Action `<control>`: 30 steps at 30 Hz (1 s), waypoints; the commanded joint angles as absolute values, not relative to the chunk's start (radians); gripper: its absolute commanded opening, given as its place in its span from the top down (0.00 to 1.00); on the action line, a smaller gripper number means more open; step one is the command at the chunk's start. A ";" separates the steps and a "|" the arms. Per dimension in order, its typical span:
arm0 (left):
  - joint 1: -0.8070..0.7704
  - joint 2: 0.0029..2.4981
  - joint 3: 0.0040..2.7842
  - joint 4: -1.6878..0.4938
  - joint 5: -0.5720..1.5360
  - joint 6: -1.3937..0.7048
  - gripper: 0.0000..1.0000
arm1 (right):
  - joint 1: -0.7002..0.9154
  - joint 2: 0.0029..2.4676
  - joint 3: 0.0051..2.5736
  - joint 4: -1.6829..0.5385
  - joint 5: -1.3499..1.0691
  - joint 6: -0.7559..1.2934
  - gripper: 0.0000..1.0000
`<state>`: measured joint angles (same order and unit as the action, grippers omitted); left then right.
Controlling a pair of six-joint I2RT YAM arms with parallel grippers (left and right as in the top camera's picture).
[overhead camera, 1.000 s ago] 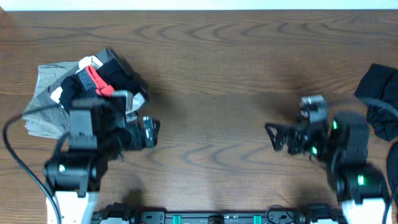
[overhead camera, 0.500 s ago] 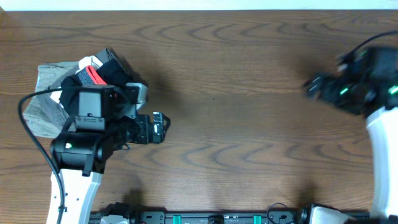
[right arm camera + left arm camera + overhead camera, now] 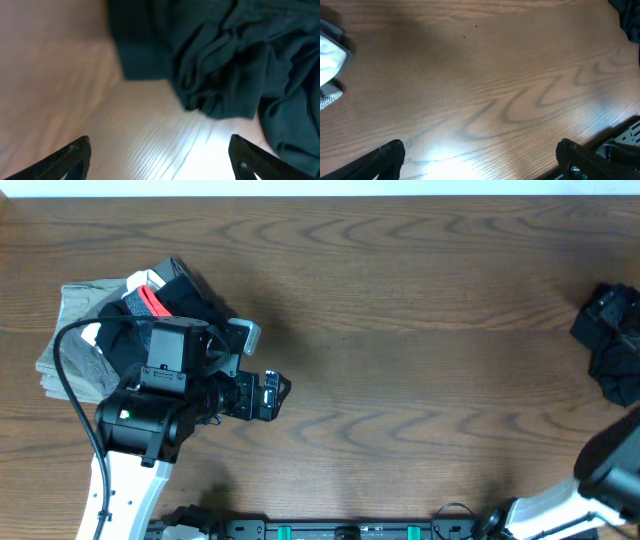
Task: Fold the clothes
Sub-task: 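Reach the right gripper to the black garment at the right edge, then grasp the black garment with the right gripper and drag it to center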
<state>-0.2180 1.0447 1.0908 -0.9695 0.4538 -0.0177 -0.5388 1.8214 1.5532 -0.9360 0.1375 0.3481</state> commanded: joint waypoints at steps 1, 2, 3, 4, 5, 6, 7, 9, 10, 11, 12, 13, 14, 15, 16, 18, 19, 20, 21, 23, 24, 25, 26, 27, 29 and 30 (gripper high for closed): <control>-0.221 1.046 1.104 -0.973 0.457 0.003 0.02 | -0.593 1.891 1.562 -0.905 0.212 0.367 0.14; -0.221 1.046 1.104 -0.976 0.457 0.003 0.02 | -0.611 1.916 1.562 -0.888 0.213 0.367 0.14; -0.221 1.046 1.104 -0.980 0.457 0.003 0.02 | -0.625 1.935 1.562 -0.879 0.208 0.369 0.14; -0.221 1.046 1.104 -0.984 0.456 0.004 0.02 | -0.637 1.952 1.562 -0.875 0.199 0.371 0.15; -0.221 1.046 1.104 -0.987 0.456 0.004 0.02 | -0.648 1.972 1.562 -0.872 0.183 0.371 0.17; -0.221 1.046 1.104 -0.987 0.457 0.004 0.02 | -0.657 1.990 1.562 -0.871 0.163 0.371 0.20; -0.221 1.046 1.104 -0.986 0.456 0.004 0.02 | -0.662 2.007 1.562 -0.871 0.147 0.371 0.24; -0.221 1.046 1.104 -0.982 0.456 0.004 0.02 | -0.667 2.038 1.562 -0.873 0.115 0.370 0.33; -0.221 1.046 1.104 -0.981 0.456 0.004 0.02 | -0.667 2.049 1.562 -0.876 0.115 0.370 0.34; -0.221 1.046 1.104 -0.981 0.456 0.004 0.02 | -0.666 2.057 1.561 -0.883 0.117 0.370 0.34; -0.221 1.046 1.104 -0.982 0.456 0.004 0.02 | -0.666 2.066 1.561 -0.892 0.128 0.370 0.29; -0.221 1.046 1.104 -0.982 0.456 0.004 0.02 | -0.667 2.074 1.558 -0.902 0.138 0.370 0.27; -0.221 1.046 1.104 -0.982 0.456 0.004 0.02 | -0.667 2.081 1.554 -0.913 0.143 0.370 0.27; -0.221 1.046 1.104 -0.982 0.456 0.004 0.02 | -0.667 2.085 1.551 -0.919 0.149 0.370 0.27; -0.221 1.046 1.104 -0.982 0.456 0.004 0.02 | -0.667 2.091 1.547 -0.920 0.156 0.370 0.28; -0.221 1.046 1.104 -0.982 0.456 0.004 0.02 | -0.667 2.101 1.544 -0.921 0.157 0.369 0.36; -0.221 1.046 1.104 -0.983 0.456 0.004 0.02 | -0.667 2.101 1.543 -0.921 0.157 0.369 0.46; -0.221 1.046 1.104 -0.984 0.456 0.004 0.02 | -0.667 2.101 1.542 -0.926 0.157 0.369 0.61; -0.221 1.046 1.104 -0.986 0.456 0.004 0.02 | -0.667 2.100 1.542 -0.928 0.155 0.369 0.87; -0.221 1.046 1.104 -0.987 0.456 0.004 0.02 | -0.666 2.087 1.544 -0.928 0.111 0.356 0.99; -0.221 1.046 1.104 -0.988 0.456 0.004 0.02 | -0.664 2.074 1.547 -0.928 0.076 0.345 0.99; -0.221 1.046 1.104 -0.987 0.456 0.004 0.02 | -0.661 2.054 1.551 -0.928 0.026 0.335 0.99; -0.221 1.046 1.104 -0.987 0.456 0.004 0.02 | -0.655 2.022 1.553 -0.925 -0.033 0.335 0.99; -0.221 1.046 1.104 -0.987 0.456 0.004 0.02 | -0.648 1.993 1.553 -0.921 -0.078 0.332 0.99; -0.221 1.046 1.104 -0.985 0.456 0.004 0.01 | -0.625 1.917 1.553 -0.907 -0.195 0.300 0.99; -0.221 1.045 1.104 -0.983 0.456 0.004 0.01 | -0.605 1.872 1.553 -0.903 -0.265 0.286 0.99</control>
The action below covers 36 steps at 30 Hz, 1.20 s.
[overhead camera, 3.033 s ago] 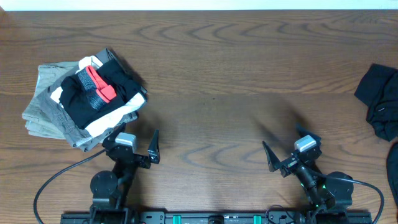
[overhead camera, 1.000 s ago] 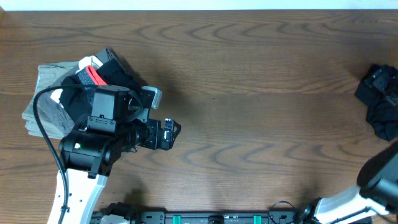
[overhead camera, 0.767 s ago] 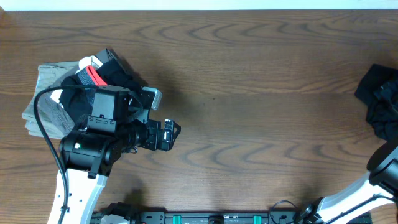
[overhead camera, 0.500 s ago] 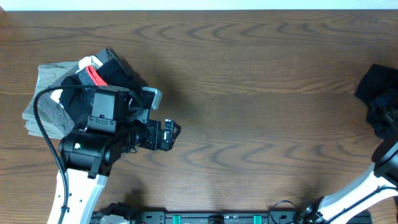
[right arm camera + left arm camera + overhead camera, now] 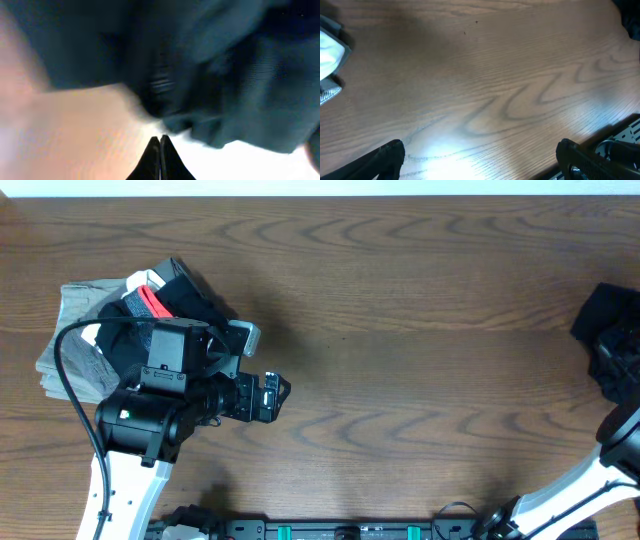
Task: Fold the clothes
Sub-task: 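Grasp the black garment with the right gripper and drag it to center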
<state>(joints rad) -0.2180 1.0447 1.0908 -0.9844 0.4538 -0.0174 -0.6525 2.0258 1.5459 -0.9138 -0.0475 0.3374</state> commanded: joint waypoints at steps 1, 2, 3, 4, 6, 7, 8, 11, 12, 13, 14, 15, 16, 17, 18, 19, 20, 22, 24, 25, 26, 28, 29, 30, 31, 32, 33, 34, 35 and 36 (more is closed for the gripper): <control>-0.221 1.045 1.104 -0.981 0.456 0.004 0.01 | -0.585 1.833 1.553 -0.900 -0.327 0.278 0.99; -0.221 1.045 1.104 -0.978 0.456 0.004 0.01 | -0.560 1.793 1.553 -0.894 -0.385 0.270 0.99; -0.221 1.045 1.104 -0.973 0.456 0.004 0.01 | -0.522 1.744 1.553 -0.888 -0.436 0.260 0.99; -0.221 1.044 1.104 -0.968 0.456 0.004 0.00 | -0.486 1.703 1.553 -0.887 -0.445 0.257 0.99; -0.221 1.043 1.104 -0.963 0.456 0.004 0.00 | -0.421 1.644 1.553 -0.888 -0.394 0.257 0.99; -0.221 1.042 1.105 -0.964 0.456 0.003 0.00 | -0.389 1.619 1.553 -0.891 -0.323 0.257 0.99; -0.221 1.042 1.106 -0.968 0.457 0.003 0.00 | -0.361 1.602 1.553 -0.891 -0.220 0.265 0.98; -0.221 1.042 1.106 -0.993 0.458 0.003 0.00 | -0.350 1.609 1.550 -0.906 -0.006 0.291 0.91; -0.221 1.042 1.106 -1.004 0.457 0.004 0.00 | -0.359 1.622 1.548 -0.912 0.037 0.292 0.75; -0.221 1.042 1.106 -1.013 0.456 0.004 0.00 | -0.371 1.638 1.544 -0.916 0.068 0.292 0.57; -0.221 1.042 1.106 -1.018 0.456 0.004 0.00 | -0.390 1.662 1.539 -0.917 0.091 0.305 0.45; -0.221 1.042 1.106 -1.021 0.456 0.004 0.01 | -0.409 1.686 1.535 -0.921 0.107 0.326 0.36; -0.221 1.042 1.106 -1.021 0.456 0.004 0.01 | -0.434 1.719 1.530 -0.920 0.122 0.348 0.30; -0.221 1.042 1.106 -1.021 0.456 0.004 0.01 | -0.462 1.755 1.529 -0.920 0.130 0.361 0.29; -0.221 1.042 1.106 -1.021 0.456 0.004 0.01 | -0.488 1.789 1.529 -0.916 0.130 0.363 0.30; -0.221 1.042 1.106 -1.021 0.456 0.004 0.01 | -0.511 1.818 1.529 -0.913 0.127 0.363 0.31; -0.221 1.042 1.106 -1.021 0.456 0.004 0.01 | -0.546 1.861 1.529 -0.913 0.123 0.363 0.32; -0.221 1.042 1.106 -1.020 0.456 0.004 0.01 | -0.584 1.914 1.529 -0.912 0.123 0.363 0.30; -0.221 1.042 1.106 -1.018 0.456 0.004 0.01 | -0.617 1.967 1.529 -0.911 0.124 0.362 0.29; -0.221 1.042 1.106 -1.017 0.456 0.004 0.01 | -0.629 1.986 1.529 -0.909 0.126 0.360 0.28; -0.221 1.042 1.106 -1.016 0.456 0.004 0.01 | -0.641 2.005 1.529 -0.907 0.132 0.358 0.27; -0.221 1.042 1.106 -1.016 0.456 0.004 0.01 | -0.667 2.044 1.529 -0.893 0.134 0.358 0.26; -0.221 1.042 1.106 -1.016 0.456 0.004 0.01 | -0.681 2.061 1.529 -0.885 0.134 0.358 0.27; -0.221 1.042 1.106 -1.016 0.456 0.004 0.01 | -0.690 2.072 1.529 -0.879 0.134 0.358 0.28; -0.221 1.042 1.106 -1.016 0.456 0.004 0.01 | -0.702 2.084 1.529 -0.871 0.134 0.354 0.30; -0.221 1.042 1.106 -1.016 0.456 0.004 0.01 | -0.711 2.093 1.529 -0.866 0.122 0.349 0.32; -0.221 1.042 1.106 -1.016 0.456 0.004 0.01 | -0.719 2.098 1.529 -0.862 0.103 0.343 0.37; -0.221 1.042 1.106 -1.016 0.456 0.004 0.01 | -0.724 2.101 1.529 -0.862 0.084 0.343 0.46; -0.221 1.042 1.106 -1.015 0.456 0.004 0.01 | -0.728 2.101 1.529 -0.859 0.061 0.343 0.53; -0.221 1.042 1.106 -1.013 0.456 0.004 0.01 | -0.728 2.101 1.529 -0.853 0.030 0.337 0.63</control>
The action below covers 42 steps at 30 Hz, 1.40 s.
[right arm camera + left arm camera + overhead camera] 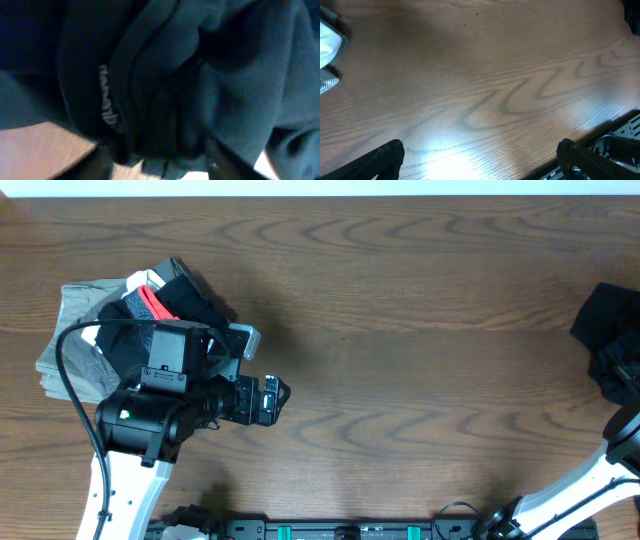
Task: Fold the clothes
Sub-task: 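Grasp the black garment with the right gripper and drag it to center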
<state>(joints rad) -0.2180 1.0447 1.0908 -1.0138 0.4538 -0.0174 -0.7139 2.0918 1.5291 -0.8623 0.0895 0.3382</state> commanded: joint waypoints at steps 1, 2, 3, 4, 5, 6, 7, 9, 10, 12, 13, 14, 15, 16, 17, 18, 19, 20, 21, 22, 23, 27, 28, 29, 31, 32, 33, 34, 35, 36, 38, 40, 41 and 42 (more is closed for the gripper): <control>-0.221 1.042 1.106 -1.011 0.456 0.004 0.01 | -0.728 2.099 1.530 -0.849 -0.007 0.316 0.77; -0.221 1.042 1.106 -1.008 0.456 0.004 0.01 | -0.727 2.098 1.531 -0.846 -0.045 0.294 0.91; -0.221 1.042 1.106 -1.008 0.456 0.004 0.01 | -0.720 2.091 1.531 -0.848 -0.089 0.289 0.99; -0.221 1.042 1.106 -1.008 0.456 0.004 0.01 | -0.715 2.084 1.531 -0.849 -0.125 0.289 0.99; -0.221 1.042 1.106 -1.009 0.456 0.004 0.01 | -0.709 2.073 1.531 -0.850 -0.172 0.286 0.99; -0.221 1.042 1.106 -1.008 0.456 0.004 0.01 | -0.699 2.057 1.531 -0.852 -0.238 0.286 0.99; -0.221 1.042 1.106 -1.008 0.456 0.004 0.01 | -0.686 2.036 1.531 -0.852 -0.313 0.286 0.99; -0.221 1.042 1.109 -1.001 0.456 0.004 0.05 | -0.652 1.983 1.531 -0.844 -0.464 0.274 0.98; -0.221 1.042 1.115 -0.999 0.456 0.004 0.10 | -0.628 1.949 1.531 -0.844 -0.536 0.271 0.99; -0.221 1.042 1.132 -0.997 0.456 0.004 0.14 | -0.567 1.877 1.531 -0.841 -0.618 0.257 0.99; -0.221 1.042 1.147 -0.997 0.455 0.004 0.14 | -0.531 1.842 1.531 -0.841 -0.635 0.249 0.99; -0.221 1.042 1.162 -0.997 0.452 0.004 0.14 | -0.485 1.799 1.531 -0.842 -0.637 0.246 0.99; -0.221 1.042 1.181 -0.997 0.447 0.004 0.14 | -0.437 1.760 1.531 -0.845 -0.630 0.245 0.99; -0.221 1.042 1.199 -0.998 0.433 0.004 0.13 | -0.398 1.732 1.531 -0.845 -0.624 0.245 0.99; -0.221 1.042 1.220 -1.002 0.412 0.004 0.13 | -0.345 1.700 1.531 -0.846 -0.612 0.245 0.99; -0.221 1.042 1.238 -1.006 0.392 0.004 0.13 | -0.291 1.674 1.531 -0.847 -0.595 0.245 0.99; -0.221 1.042 1.255 -1.010 0.373 0.004 0.12 | -0.244 1.655 1.531 -0.850 -0.575 0.246 0.99; -0.221 1.042 1.271 -1.016 0.360 0.004 0.13 | -0.187 1.641 1.531 -0.853 -0.553 0.246 0.99; -0.221 1.042 1.287 -1.022 0.345 0.004 0.12 | -0.139 1.634 1.531 -0.856 -0.540 0.246 0.99; -0.221 1.042 1.299 -1.027 0.342 0.004 0.12 | -0.078 1.634 1.531 -0.862 -0.525 0.246 0.99; -0.221 1.042 1.309 -1.031 0.342 0.004 0.12 | -0.020 1.636 1.531 -0.868 -0.516 0.246 0.99; -0.221 1.042 1.323 -1.044 0.305 0.004 0.07 | 0.183 1.675 1.527 -0.895 -0.458 0.246 0.99; -0.221 1.041 1.323 -1.048 0.294 0.004 0.07 | 0.235 1.688 1.527 -0.908 -0.448 0.245 0.99; -0.221 1.041 1.323 -1.056 0.277 0.004 0.07 | 0.282 1.700 1.527 -0.921 -0.443 0.241 0.99; -0.221 1.042 1.323 -1.069 0.252 0.004 0.07 | 0.352 1.711 1.527 -0.935 -0.412 0.213 0.96; -0.221 1.042 1.323 -1.077 0.238 0.004 0.07 | 0.379 1.711 1.527 -0.936 -0.371 0.212 0.92; -0.221 1.042 1.323 -1.083 0.228 0.004 0.07 | 0.395 1.711 1.528 -0.934 -0.327 0.212 0.86; -0.221 1.042 1.323 -1.090 0.223 0.004 0.06 | 0.403 1.707 1.530 -0.931 -0.282 0.213 0.78; -0.221 1.042 1.323 -1.094 0.223 0.004 0.06 | 0.401 1.705 1.530 -0.927 -0.255 0.216 0.74; -0.221 1.042 1.323 -1.100 0.223 0.004 0.06 | 0.391 1.700 1.531 -0.927 -0.234 0.221 0.74; -0.221 1.044 1.323 -1.107 0.223 0.005 0.06 | 0.356 1.698 1.531 -0.928 -0.217 0.223 0.73; -0.221 1.047 1.322 -1.115 0.223 0.007 0.06 | 0.298 1.698 1.531 -0.938 -0.215 0.223 0.74; -0.221 1.050 1.322 -1.118 0.224 0.007 0.06 | 0.264 1.698 1.531 -0.947 -0.212 0.223 0.73; -0.221 1.052 1.322 -1.121 0.227 0.007 0.06 | 0.237 1.698 1.531 -0.955 -0.209 0.223 0.73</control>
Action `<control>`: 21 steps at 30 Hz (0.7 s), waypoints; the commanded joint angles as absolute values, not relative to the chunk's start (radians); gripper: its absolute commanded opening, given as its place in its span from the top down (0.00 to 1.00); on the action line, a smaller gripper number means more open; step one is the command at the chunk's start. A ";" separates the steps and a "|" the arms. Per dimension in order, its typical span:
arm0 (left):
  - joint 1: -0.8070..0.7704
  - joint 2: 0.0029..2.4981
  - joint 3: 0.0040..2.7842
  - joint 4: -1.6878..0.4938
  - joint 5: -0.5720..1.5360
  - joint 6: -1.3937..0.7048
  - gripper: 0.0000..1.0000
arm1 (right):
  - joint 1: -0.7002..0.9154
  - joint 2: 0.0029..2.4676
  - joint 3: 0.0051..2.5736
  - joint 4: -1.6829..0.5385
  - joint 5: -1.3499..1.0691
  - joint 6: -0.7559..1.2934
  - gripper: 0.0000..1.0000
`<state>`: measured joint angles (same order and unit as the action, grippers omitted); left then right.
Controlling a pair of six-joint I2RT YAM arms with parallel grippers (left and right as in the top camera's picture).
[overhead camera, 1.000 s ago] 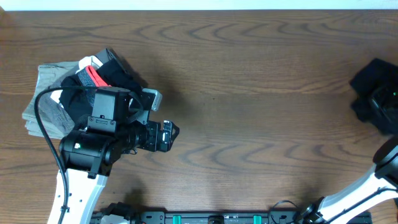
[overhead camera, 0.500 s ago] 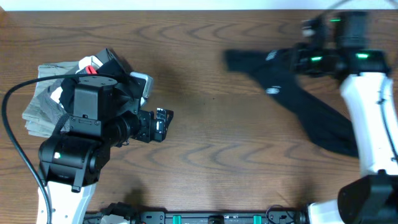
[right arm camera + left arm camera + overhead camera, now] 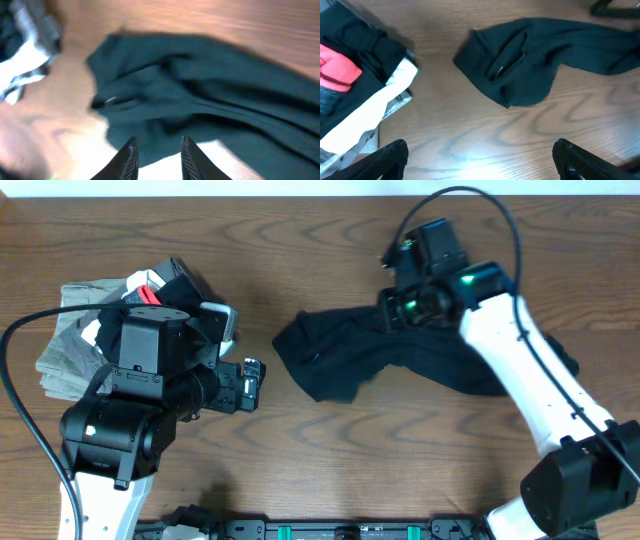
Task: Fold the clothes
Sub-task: 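Grasp the black garment with the right gripper and drag it to center, then grasp the garment's left end with the left gripper, right gripper holding other end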
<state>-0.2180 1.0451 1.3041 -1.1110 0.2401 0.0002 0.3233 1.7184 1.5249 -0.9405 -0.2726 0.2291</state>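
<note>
A dark teal-black garment (image 3: 340, 360) lies stretched across the middle of the wooden table, also in the left wrist view (image 3: 520, 55) and the right wrist view (image 3: 200, 100). Its far end runs under my right arm toward the right. My right gripper (image 3: 388, 312) hovers over the garment's upper edge. In its own view the right gripper (image 3: 159, 159) has its fingers (image 3: 131, 155) a small way apart with nothing between them. My left gripper (image 3: 250, 384) stands open left of the garment, its fingers (image 3: 390, 159) wide apart over bare wood.
A stack of folded clothes (image 3: 95, 330), grey, black, white and red, sits at the left under my left arm, and shows in the left wrist view (image 3: 360, 95). The table's front edge and the arm bases run along the bottom.
My right gripper was pressed into the crumpled garment at the table's right edge. Now it is open over the middle, with the garment stretched out there. The left arm has shifted a little to the left.
My right gripper stood open before the crumpled dark garment at the right edge. Then its fingers were shut at the cloth, then buried close in it. Now the garment lies drawn out across the middle. The left gripper stayed open over bare wood.
</note>
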 commanded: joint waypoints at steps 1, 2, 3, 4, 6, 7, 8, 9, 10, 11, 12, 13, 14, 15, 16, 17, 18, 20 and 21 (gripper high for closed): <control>-0.221 1.058 1.322 -1.122 0.236 0.007 0.06 | 0.202 1.698 1.531 -0.965 -0.210 0.224 0.73; -0.221 1.064 1.322 -1.123 0.255 0.007 0.06 | 0.162 1.698 1.531 -0.979 -0.209 0.224 0.69; -0.221 1.073 1.320 -1.123 0.286 0.007 0.06 | 0.122 1.699 1.531 -0.992 -0.205 0.224 0.64; -0.222 1.082 1.317 -1.122 0.317 0.007 0.06 | 0.088 1.700 1.530 -1.003 -0.204 0.224 0.60; -0.232 1.117 1.307 -1.122 0.371 0.007 0.06 | 0.013 1.702 1.526 -1.031 -0.201 0.224 0.55; -0.240 1.136 1.299 -1.121 0.381 0.007 0.06 | -0.016 1.704 1.523 -1.041 -0.200 0.224 0.54; -0.251 1.158 1.291 -1.118 0.386 0.007 0.06 | -0.054 1.704 1.517 -1.053 -0.197 0.231 0.50; -0.269 1.187 1.281 -1.112 0.385 0.007 0.06 | -0.080 1.704 1.509 -1.058 -0.198 0.232 0.46; -0.285 1.213 1.274 -1.102 0.385 0.007 0.06 | -0.108 1.704 1.498 -1.061 -0.198 0.231 0.45; -0.306 1.248 1.268 -1.083 0.385 0.007 0.06 | -0.130 1.704 1.488 -1.063 -0.198 0.232 0.44; -0.324 1.279 1.267 -1.062 0.385 0.007 0.06 | -0.152 1.704 1.473 -1.063 -0.199 0.237 0.43; -0.348 1.317 1.267 -1.032 0.385 0.007 0.06 | -0.171 1.704 1.457 -1.063 -0.199 0.240 0.43; -0.374 1.356 1.267 -0.997 0.385 0.007 0.06 | -0.189 1.704 1.437 -1.064 -0.199 0.239 0.42; -0.395 1.392 1.267 -0.963 0.385 0.012 0.06 | -0.199 1.704 1.424 -1.064 -0.199 0.239 0.41; -0.415 1.428 1.267 -0.931 0.385 0.026 0.06 | -0.208 1.704 1.408 -1.064 -0.199 0.239 0.41; -0.433 1.463 1.267 -0.904 0.384 0.042 0.06 | -0.217 1.704 1.391 -1.063 -0.199 0.239 0.41; -0.452 1.503 1.267 -0.873 0.381 0.065 0.06 | -0.221 1.704 1.378 -1.061 -0.199 0.239 0.41; -0.480 1.579 1.267 -0.819 0.352 0.088 0.06 | -0.225 1.704 1.354 -1.053 -0.199 0.239 0.39; -0.490 1.616 1.267 -0.792 0.335 0.103 0.06 | -0.225 1.704 1.343 -1.049 -0.199 0.239 0.39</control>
